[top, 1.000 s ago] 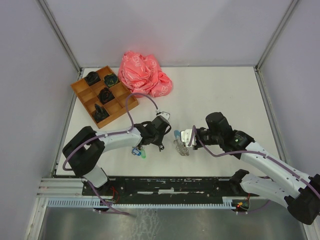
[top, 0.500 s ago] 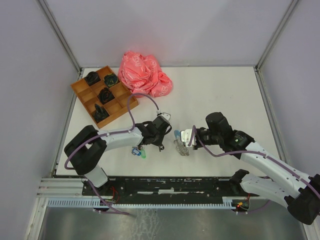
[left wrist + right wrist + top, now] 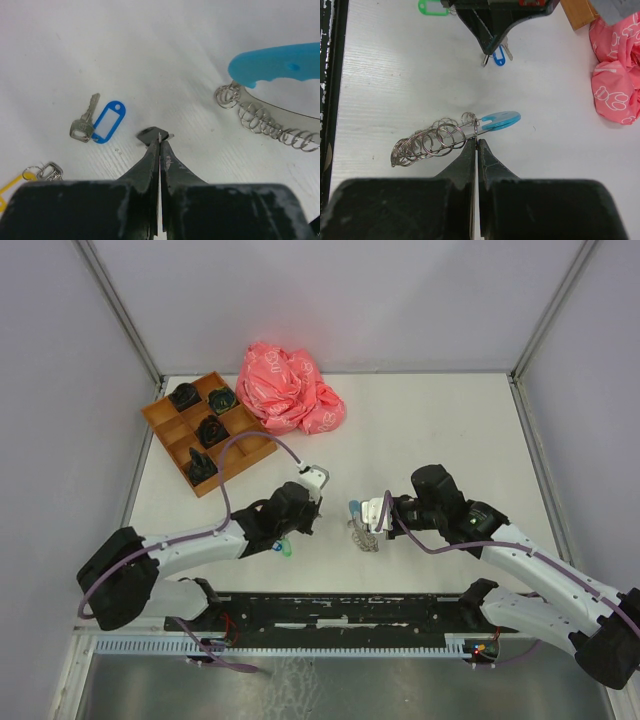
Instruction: Put the keys on the keyring
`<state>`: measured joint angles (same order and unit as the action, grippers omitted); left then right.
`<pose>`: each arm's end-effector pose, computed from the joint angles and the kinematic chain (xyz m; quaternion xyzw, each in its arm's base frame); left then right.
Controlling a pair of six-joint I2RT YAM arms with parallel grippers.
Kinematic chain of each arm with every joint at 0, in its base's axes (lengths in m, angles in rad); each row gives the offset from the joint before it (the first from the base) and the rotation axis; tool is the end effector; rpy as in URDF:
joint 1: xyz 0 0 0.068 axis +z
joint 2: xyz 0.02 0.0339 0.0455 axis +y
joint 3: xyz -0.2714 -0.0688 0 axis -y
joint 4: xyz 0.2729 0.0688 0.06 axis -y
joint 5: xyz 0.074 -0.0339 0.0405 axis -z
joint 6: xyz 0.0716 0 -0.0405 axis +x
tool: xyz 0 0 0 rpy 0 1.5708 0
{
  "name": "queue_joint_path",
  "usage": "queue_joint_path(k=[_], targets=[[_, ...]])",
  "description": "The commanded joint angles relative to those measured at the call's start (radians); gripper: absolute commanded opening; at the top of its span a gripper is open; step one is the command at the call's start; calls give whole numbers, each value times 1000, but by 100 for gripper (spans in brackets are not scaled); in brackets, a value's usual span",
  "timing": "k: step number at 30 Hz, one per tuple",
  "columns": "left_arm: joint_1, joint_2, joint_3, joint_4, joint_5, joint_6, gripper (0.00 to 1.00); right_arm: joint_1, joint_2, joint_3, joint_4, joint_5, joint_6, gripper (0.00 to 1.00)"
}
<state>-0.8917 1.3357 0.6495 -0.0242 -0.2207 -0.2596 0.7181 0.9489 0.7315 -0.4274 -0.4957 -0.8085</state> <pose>0.2100 -0.2353 0.1571 0.2371 0.8729 -0.1417 0.4022 0.1664 0.1907 0.2515 -0.6788 0.5510 0.1997 0.4425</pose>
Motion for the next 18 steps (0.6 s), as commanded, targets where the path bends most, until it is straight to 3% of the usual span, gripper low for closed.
queue_joint_path(k=[1,7,18], targets=[[5,-130,-109,318,98,190,3,4,-11,48,19,8,13,1],[4,-248,-286,656,220,311,3,5,-24,52,13,13,-7,1],[4,-229,-377,976,512,513,3,5,-16,85,-62,-21,-123,2]])
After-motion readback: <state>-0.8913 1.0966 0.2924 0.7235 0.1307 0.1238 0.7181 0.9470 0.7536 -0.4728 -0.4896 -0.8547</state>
